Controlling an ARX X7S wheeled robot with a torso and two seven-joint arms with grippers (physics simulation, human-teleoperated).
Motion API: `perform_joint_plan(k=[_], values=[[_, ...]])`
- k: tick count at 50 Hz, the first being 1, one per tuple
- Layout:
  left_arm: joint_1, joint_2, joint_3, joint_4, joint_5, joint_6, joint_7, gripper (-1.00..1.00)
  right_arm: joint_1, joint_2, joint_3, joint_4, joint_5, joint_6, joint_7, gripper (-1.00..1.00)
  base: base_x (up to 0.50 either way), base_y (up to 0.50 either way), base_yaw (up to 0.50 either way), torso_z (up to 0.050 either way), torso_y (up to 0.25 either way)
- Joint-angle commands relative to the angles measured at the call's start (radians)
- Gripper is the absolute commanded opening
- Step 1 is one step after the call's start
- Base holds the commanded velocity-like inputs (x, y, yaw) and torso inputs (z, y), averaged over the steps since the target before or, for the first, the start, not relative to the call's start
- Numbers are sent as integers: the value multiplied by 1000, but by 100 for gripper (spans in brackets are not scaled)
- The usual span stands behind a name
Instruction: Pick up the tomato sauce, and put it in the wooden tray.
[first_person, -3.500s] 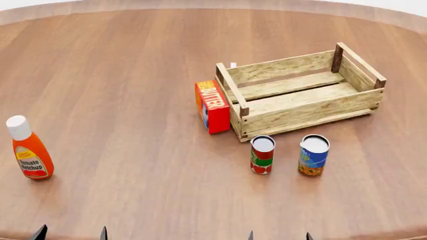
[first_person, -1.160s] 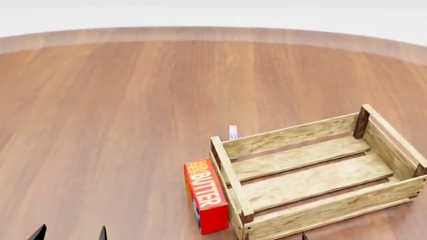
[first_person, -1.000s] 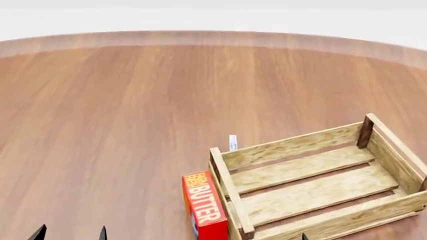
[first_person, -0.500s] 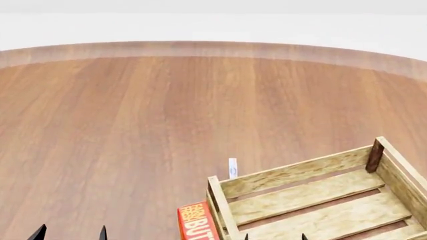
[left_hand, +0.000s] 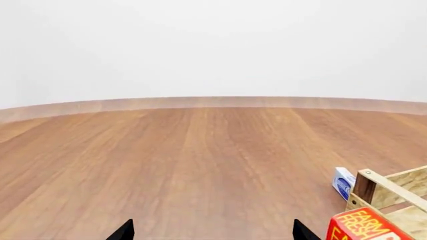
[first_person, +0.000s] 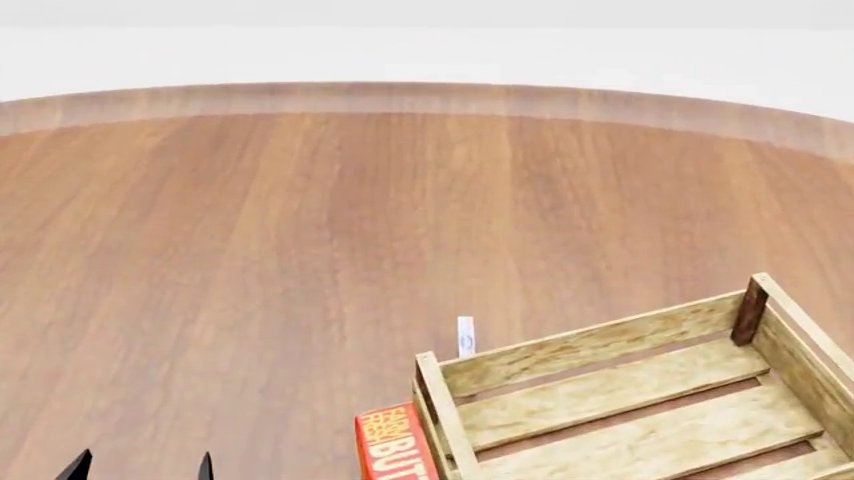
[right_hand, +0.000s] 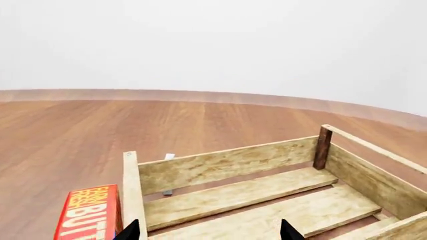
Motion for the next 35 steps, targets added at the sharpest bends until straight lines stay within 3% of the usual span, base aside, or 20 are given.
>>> perform_joint_plan(k=[1, 35], values=[[0, -5, 6, 2, -4, -1, -9, 100, -199, 32, 20, -128, -12, -93, 50, 100, 0, 0, 0, 0, 0], [-2, -21, 24, -5, -14, 10, -26, 100, -369, 68, -40, -108, -81, -259, 100, 100, 0, 0, 0, 0, 0]])
